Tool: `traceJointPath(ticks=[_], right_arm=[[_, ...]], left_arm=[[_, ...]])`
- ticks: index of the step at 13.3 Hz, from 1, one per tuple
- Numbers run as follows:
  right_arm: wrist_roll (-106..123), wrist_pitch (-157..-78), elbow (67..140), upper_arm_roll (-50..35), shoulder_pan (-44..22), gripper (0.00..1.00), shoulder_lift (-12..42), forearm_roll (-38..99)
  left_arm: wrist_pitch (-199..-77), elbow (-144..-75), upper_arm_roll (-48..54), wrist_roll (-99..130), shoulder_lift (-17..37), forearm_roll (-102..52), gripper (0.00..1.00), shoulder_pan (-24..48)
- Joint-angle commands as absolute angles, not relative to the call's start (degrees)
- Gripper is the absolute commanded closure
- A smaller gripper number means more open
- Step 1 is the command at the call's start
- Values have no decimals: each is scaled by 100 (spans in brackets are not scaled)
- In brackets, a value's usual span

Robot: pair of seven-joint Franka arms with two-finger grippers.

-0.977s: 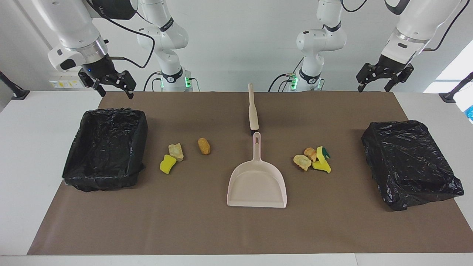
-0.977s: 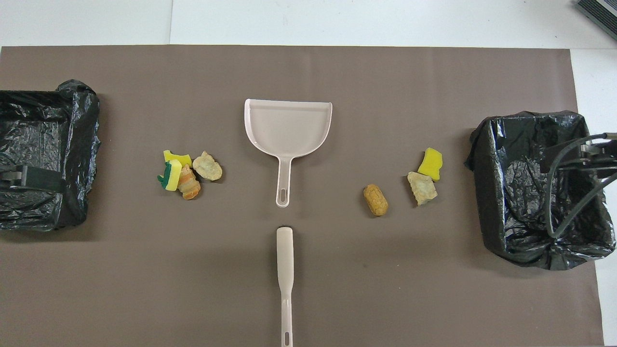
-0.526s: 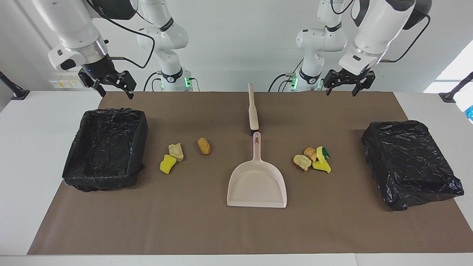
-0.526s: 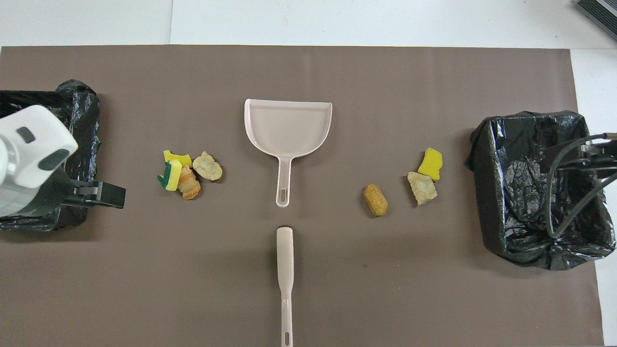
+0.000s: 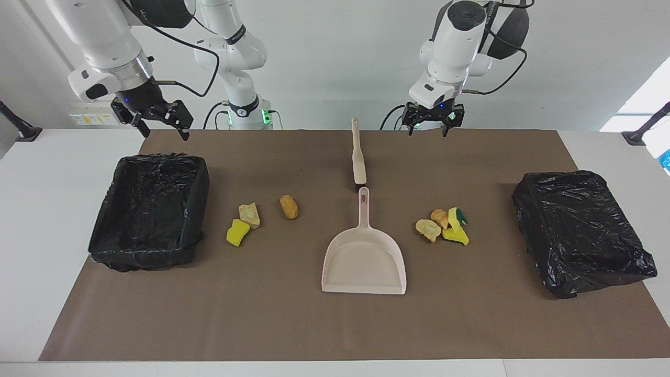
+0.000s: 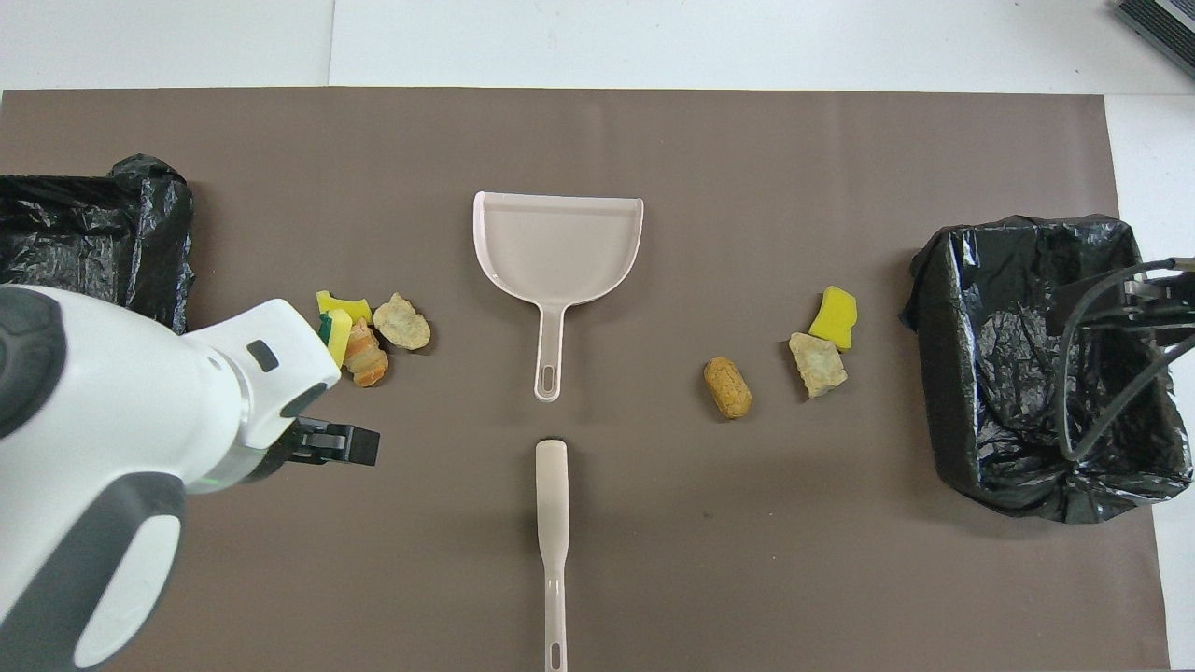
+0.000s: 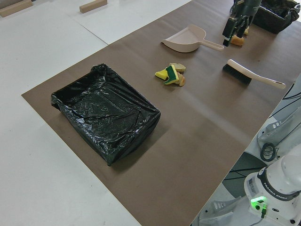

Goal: Sweep and dump trash in bin

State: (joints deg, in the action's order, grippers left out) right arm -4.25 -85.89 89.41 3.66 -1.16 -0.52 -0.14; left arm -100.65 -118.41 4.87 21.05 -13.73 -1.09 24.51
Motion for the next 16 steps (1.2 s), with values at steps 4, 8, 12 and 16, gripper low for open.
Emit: traceJointPath(ticks=[4,8,12,16], right_arm=[[-501,-8508,9088,360,-97,0,-185,132],[-501,-8517,9132,360,-97,0,-220,132],[-501,-8517,9176,360,-105,0,-255,132],[-501,-8517,9185,360,-105,0,-255,132]], left_arm=[[-10888,-12716,378,3127,-1538,-132,0,3513],[-11669,-13375,378,4145,-1293,-132,0,4515],[-12488,-13913,387,4851,-1100,-132,0,5166],[-12875,-14098,387,4922,-949,-132,0,5256]])
